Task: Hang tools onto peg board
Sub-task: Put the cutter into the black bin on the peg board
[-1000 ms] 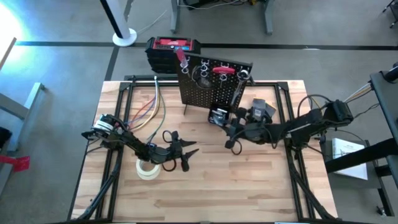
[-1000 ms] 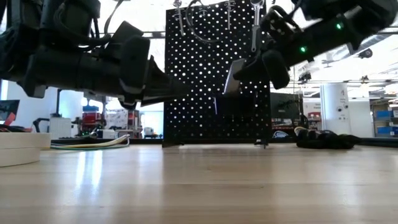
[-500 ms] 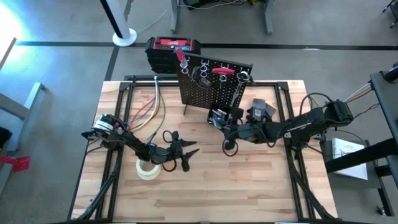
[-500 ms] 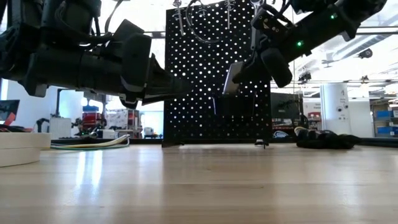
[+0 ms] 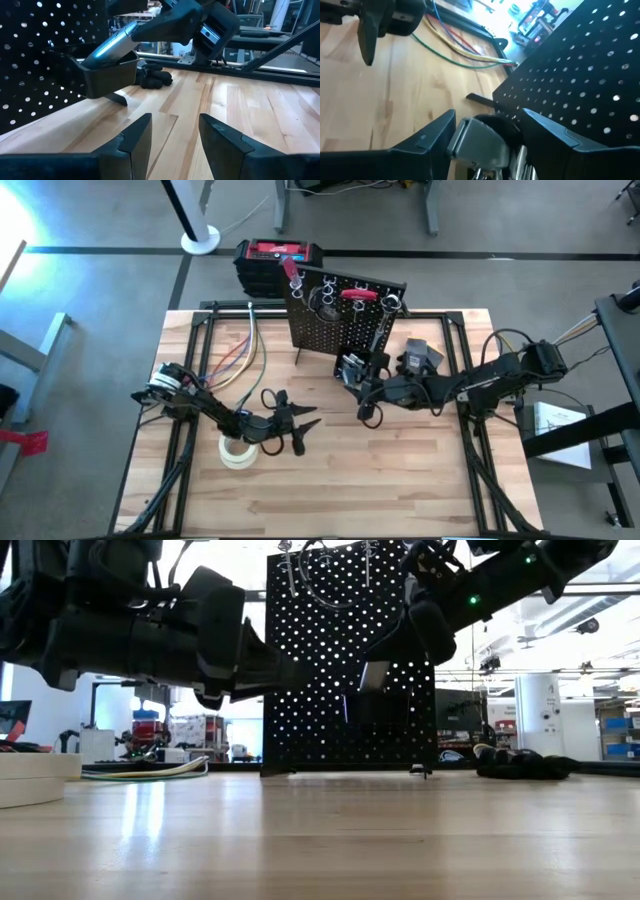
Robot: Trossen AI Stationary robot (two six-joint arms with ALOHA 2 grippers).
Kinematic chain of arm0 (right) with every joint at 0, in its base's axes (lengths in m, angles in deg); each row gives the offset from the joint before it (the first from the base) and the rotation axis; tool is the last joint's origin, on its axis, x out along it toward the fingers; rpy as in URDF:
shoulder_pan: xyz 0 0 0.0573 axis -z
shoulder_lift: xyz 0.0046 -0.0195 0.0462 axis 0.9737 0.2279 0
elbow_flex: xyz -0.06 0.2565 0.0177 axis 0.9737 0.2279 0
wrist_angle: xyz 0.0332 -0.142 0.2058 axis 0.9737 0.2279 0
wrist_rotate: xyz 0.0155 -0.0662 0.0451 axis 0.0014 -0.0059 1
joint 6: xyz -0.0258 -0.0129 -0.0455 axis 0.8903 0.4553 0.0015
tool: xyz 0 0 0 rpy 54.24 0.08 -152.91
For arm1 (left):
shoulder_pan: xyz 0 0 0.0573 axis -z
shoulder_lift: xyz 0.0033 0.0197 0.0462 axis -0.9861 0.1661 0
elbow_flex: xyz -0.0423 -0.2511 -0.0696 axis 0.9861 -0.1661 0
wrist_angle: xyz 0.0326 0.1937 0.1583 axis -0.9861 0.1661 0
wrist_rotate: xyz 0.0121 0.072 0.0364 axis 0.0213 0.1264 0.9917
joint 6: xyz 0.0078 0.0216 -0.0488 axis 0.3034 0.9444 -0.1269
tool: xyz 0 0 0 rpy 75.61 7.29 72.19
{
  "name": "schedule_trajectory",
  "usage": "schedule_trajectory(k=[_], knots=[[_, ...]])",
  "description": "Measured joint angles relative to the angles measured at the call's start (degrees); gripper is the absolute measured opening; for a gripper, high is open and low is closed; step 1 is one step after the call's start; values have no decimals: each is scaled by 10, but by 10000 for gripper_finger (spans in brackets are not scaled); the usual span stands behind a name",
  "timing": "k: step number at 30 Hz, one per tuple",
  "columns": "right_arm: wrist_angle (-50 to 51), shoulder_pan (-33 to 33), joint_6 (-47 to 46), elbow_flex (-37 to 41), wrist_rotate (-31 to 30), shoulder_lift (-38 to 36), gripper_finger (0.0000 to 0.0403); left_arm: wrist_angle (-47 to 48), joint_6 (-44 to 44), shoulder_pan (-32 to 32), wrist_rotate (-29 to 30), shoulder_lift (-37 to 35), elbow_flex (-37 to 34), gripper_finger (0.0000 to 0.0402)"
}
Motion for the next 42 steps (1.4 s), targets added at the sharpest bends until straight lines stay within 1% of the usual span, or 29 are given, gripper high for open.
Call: schedule_trajectory(k=[3, 6, 13, 15, 18, 21, 24, 26, 29, 32, 36, 42], knots=[[-10, 0, -2, 0, -1, 0, 209, 0, 1, 0, 0, 0, 2, 153], [-11, -3, -25, 0, -2, -3, 204, 0, 1, 0, 0, 0, 2, 153], [-9, -33, -71, 0, -5, -29, 165, 0, 1, 0, 0, 0, 1, 153], [-1, -48, -83, 0, -21, -45, 150, 0, 1, 0, 0, 0, 1, 153], [57, -71, -108, -1, -64, -76, 125, 0, 1, 1, 0, 0, 1, 153], [158, -83, -174, -1, -93, -106, 99, 1, 1, 1, 0, 0, 0, 153], [238, -83, -254, -1, -89, -118, 69, 1, 2, 1, 0, 0, 0, 153], [260, -83, -274, 2, -65, -117, 48, 1, 4, 1, 0, 0, 0, 153], [244, -83, -272, 3, -36, -98, 20, 1, 6, 1, 0, 0, 1, 153], [205, -77, -244, 3, -34, -72, 3, 0, 6, 1, 0, 0, 2, 153], [152, -57, -212, 3, -33, -32, 2, 2, 6, 1, 0, 0, 2, 153], [93, -34, -175, 2, -34, -5, 1, 3, 4, 1, 0, 0, 1, 153]])
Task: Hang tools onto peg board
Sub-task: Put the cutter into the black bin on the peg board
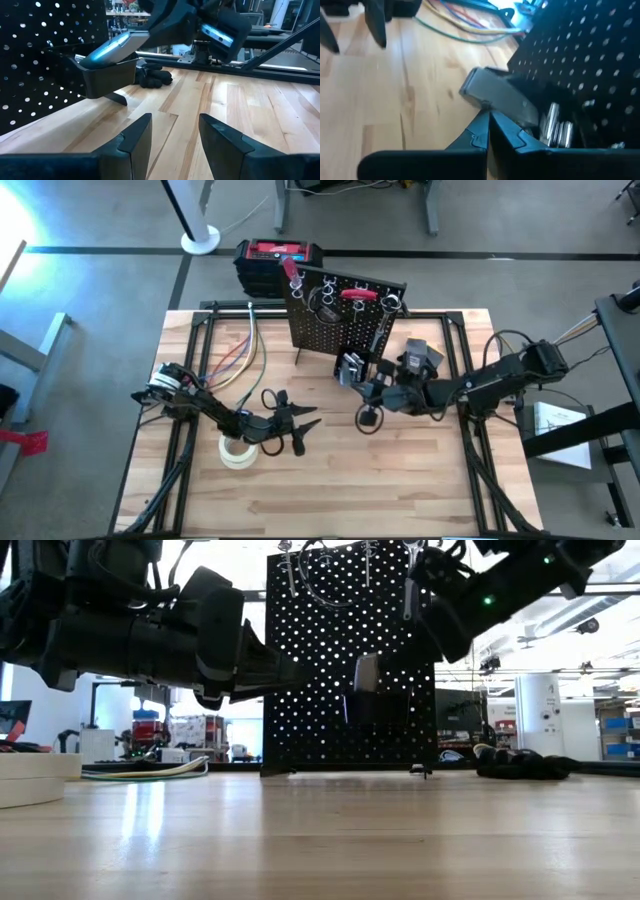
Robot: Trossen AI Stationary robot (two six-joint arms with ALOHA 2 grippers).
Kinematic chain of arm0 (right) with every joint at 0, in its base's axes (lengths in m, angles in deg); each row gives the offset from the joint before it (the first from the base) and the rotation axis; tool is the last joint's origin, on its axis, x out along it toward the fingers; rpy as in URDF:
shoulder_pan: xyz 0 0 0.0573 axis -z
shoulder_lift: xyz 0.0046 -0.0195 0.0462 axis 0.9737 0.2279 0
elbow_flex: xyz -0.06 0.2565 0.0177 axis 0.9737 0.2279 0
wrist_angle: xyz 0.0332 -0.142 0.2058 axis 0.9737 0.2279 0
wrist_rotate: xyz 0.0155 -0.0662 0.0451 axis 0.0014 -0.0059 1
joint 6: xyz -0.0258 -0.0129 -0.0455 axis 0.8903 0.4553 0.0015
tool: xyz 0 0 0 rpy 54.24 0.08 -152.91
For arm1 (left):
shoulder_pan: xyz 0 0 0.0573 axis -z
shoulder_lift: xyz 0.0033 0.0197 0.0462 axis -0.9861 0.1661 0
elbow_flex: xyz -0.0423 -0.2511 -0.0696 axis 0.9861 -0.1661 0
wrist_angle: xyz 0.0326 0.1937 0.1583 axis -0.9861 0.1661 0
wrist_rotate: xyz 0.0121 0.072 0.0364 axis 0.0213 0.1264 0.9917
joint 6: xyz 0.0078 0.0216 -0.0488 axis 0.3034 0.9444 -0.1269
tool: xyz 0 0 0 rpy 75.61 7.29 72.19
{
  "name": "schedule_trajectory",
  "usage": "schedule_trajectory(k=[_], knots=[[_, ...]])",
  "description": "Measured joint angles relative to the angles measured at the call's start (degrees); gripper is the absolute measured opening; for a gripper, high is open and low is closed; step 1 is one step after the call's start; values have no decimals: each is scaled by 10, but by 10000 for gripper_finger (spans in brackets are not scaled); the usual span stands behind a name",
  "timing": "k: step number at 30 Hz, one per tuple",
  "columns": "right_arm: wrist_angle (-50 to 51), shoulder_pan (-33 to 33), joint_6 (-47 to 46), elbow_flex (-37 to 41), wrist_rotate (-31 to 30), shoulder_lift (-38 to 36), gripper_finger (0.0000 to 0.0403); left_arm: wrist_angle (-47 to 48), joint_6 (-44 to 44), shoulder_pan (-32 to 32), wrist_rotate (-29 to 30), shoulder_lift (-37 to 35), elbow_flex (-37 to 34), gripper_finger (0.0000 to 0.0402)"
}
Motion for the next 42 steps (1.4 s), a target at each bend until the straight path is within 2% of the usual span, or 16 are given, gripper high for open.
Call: schedule_trajectory(k=[13, 24, 30, 36, 42], knots=[[21, 3, 15, -24, 6, -11, 2, 2, -3, 4, 0, 0, -2, 153], [221, -3, -115, -20, 3, -119, 2, 2, 1, 5, 19, -38, -48, 153], [291, 5, -175, 10, -34, -200, 7, 0, -11, 5, 20, -81, -87, 153], [274, 16, -175, 58, -74, -293, 59, 2, -16, 5, 22, -121, -121, 153], [223, 72, -133, 96, -93, -341, 153, 1, -14, 5, 27, -133, -127, 153]])
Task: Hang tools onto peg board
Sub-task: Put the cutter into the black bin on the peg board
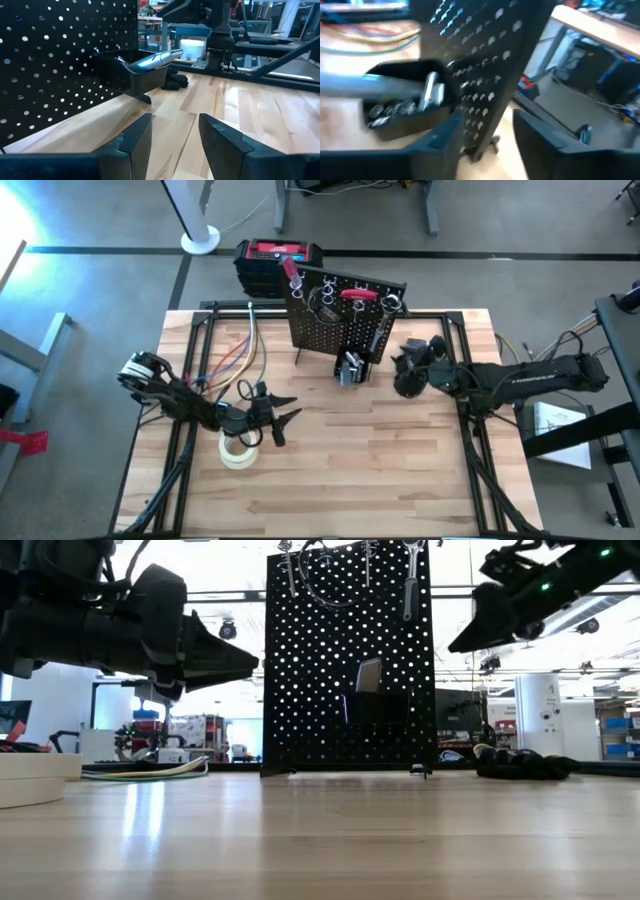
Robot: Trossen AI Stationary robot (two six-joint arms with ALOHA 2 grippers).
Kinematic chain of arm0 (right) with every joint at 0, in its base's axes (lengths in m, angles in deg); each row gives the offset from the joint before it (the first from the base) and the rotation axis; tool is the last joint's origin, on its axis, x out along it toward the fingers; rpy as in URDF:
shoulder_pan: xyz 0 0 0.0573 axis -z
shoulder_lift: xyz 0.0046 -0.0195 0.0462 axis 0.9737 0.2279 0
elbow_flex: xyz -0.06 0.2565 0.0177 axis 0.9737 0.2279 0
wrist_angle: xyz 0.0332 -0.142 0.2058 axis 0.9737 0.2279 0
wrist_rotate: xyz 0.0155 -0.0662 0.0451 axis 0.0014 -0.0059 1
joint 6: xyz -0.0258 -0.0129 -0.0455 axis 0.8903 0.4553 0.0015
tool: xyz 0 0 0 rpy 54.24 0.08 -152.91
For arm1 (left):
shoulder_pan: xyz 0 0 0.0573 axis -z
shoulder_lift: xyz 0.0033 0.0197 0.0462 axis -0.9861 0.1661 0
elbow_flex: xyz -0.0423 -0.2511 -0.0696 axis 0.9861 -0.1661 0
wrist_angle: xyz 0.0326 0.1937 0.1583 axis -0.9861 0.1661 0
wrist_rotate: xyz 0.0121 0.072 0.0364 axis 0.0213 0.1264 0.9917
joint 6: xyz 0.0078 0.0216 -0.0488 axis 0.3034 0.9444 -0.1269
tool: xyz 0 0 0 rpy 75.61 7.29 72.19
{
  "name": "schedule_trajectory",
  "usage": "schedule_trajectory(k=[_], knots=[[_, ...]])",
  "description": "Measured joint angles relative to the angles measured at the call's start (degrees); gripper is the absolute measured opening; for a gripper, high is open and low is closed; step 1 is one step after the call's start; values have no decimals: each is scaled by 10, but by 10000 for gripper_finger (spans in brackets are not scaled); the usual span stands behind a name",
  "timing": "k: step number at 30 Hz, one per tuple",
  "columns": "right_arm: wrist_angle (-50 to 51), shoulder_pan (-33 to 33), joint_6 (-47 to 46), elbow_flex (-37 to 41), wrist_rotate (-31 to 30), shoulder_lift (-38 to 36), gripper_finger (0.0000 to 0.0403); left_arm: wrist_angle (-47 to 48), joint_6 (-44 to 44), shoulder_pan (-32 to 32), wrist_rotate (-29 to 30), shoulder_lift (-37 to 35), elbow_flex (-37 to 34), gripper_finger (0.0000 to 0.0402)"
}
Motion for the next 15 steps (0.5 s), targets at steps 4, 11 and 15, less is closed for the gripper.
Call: schedule_trajectory(k=[4, 11, 15], knots=[[-26, 54, 34, 1, 24, 5, 219, 0, 0, 0, 5, 0, -1, 153], [-60, 187, 75, 0, 250, 7, 266, 2, -1, 0, 8, 0, -2, 153], [-63, 260, 96, 0, 300, 7, 258, 2, -2, 0, 8, 0, -1, 153]])
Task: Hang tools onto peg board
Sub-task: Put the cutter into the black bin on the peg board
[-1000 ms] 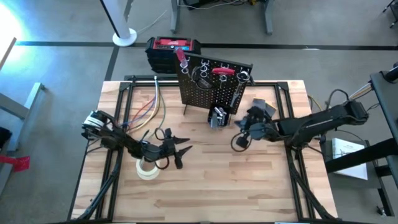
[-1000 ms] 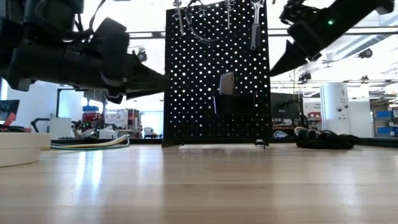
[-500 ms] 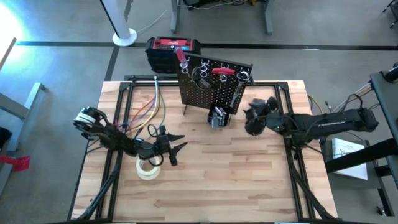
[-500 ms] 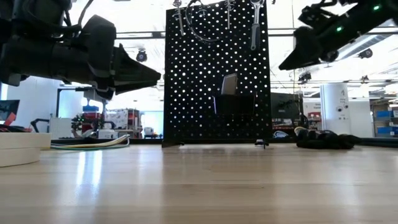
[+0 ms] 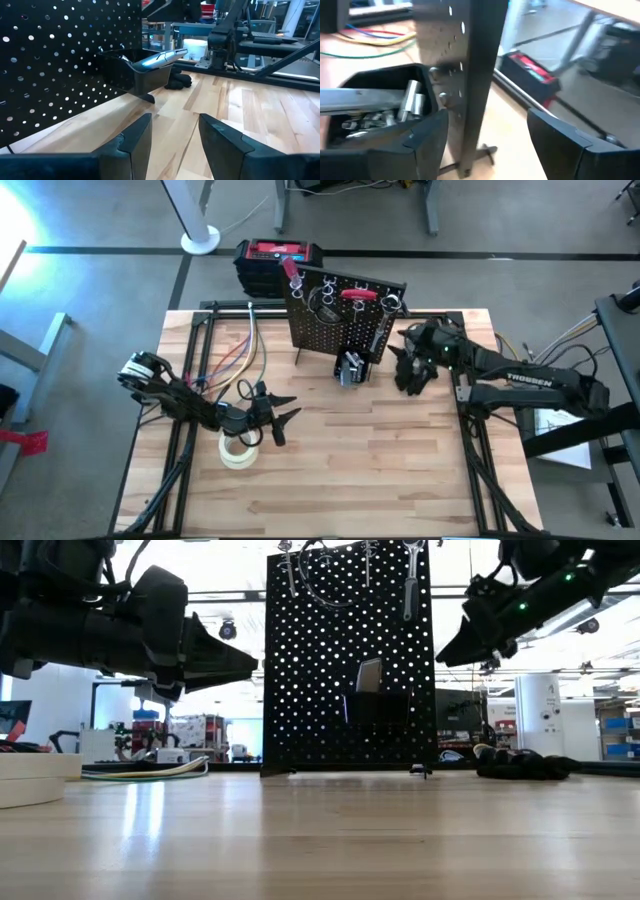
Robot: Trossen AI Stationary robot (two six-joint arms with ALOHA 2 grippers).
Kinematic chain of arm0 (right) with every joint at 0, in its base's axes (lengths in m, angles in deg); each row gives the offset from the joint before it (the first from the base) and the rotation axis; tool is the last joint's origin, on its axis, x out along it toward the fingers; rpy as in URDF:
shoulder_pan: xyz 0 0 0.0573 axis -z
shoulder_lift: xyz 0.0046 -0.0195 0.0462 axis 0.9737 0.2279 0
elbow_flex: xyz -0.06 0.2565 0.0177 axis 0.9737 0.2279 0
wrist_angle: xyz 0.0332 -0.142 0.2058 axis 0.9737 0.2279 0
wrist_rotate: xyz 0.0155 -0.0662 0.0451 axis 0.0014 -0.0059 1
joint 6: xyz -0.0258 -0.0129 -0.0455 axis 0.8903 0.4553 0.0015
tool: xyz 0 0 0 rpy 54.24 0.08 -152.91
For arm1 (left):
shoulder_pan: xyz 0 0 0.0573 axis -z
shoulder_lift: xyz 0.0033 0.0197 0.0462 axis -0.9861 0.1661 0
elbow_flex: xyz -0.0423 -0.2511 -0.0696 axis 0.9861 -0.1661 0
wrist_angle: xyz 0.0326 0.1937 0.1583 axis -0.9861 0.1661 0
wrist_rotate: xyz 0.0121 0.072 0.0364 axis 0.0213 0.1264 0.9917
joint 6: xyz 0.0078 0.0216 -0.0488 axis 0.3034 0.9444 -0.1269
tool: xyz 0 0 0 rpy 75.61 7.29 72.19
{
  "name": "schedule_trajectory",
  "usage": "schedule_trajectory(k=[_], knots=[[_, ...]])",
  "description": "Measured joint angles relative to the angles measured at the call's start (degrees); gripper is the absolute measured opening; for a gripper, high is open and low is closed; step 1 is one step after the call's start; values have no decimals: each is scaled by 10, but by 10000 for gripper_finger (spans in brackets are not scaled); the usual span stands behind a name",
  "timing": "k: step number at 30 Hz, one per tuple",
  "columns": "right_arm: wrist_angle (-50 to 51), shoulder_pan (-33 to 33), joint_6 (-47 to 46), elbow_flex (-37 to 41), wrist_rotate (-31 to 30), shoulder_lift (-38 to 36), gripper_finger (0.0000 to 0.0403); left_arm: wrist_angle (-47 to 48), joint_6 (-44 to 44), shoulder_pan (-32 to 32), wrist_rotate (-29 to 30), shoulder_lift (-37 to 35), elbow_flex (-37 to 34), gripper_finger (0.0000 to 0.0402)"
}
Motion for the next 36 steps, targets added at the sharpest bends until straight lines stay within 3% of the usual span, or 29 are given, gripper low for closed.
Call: schedule_trajectory(k=[4, 9, 14, 23, 30, 36], knots=[[-35, 56, 7, 0, 130, 10, 244, 0, 0, 0, 0, 0, 0, 153], [-79, 87, 3, 0, 194, 51, 218, 0, 2, -4, 2, 0, 0, 153], [-117, 96, 22, -5, 199, 114, 180, 1, 2, -4, 2, 0, 0, 153], [-157, 106, 58, -61, 200, 224, 71, 15, 2, -4, 28, 1, 0, 153], [-160, 117, 84, -100, 203, 271, 70, 30, -1, -7, 39, 1, -1, 153], [-148, 141, 112, -101, 254, 271, 68, 44, -10, -8, 43, 1, -1, 153]])
